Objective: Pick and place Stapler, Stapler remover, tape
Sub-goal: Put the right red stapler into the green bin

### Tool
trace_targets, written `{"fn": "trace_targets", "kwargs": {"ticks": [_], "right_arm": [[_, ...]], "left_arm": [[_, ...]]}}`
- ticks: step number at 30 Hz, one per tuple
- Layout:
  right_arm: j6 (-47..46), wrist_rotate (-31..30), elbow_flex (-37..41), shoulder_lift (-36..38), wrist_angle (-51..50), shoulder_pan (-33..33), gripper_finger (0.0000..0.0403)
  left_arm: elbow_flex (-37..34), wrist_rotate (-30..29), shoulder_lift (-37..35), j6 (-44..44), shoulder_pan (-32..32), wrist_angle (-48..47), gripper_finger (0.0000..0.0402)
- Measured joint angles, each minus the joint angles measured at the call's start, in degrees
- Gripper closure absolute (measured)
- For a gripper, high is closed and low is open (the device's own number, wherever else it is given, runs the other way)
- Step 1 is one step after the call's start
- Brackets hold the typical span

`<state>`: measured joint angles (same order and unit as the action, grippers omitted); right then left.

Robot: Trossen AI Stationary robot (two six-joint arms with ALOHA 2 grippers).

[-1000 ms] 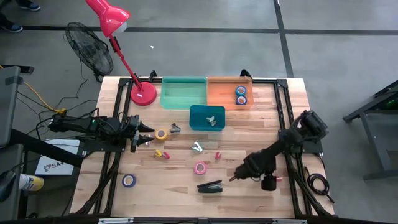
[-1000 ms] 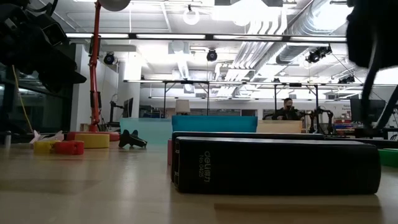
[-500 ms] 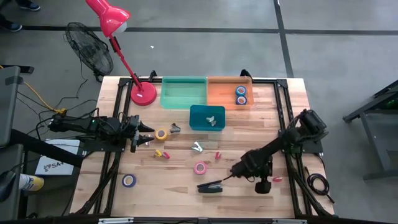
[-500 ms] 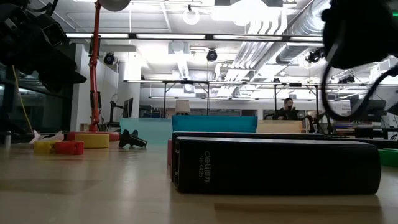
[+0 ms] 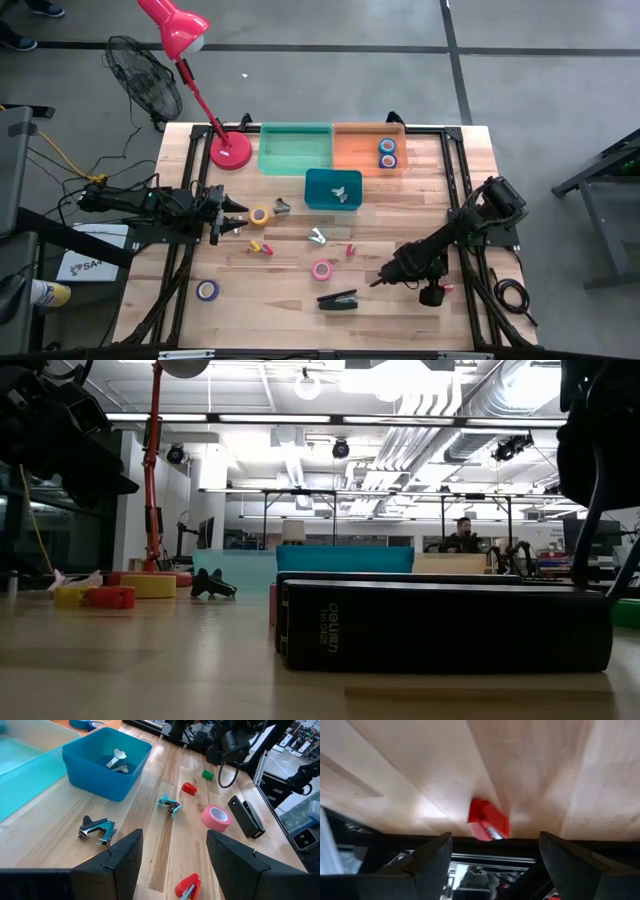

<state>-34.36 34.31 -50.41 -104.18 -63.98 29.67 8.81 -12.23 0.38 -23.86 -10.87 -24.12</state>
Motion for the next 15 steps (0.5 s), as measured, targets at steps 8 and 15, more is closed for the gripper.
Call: {"fn": "trace_targets", "kwargs": {"ticks": [8,15], "right_arm": [[3.62,-2.98,0.01,0.0,1.29,0.39,0.0114],[1.7,-3.55,0.0,0.0,4.96,4.1,0.0114]], "left_arm": [[-0.01,0.0,0.02,0.0,0.0,-0.02,0.0184],[-0.01,0.0,0.02,0.01,0.0,0.0,0.0184]]}}
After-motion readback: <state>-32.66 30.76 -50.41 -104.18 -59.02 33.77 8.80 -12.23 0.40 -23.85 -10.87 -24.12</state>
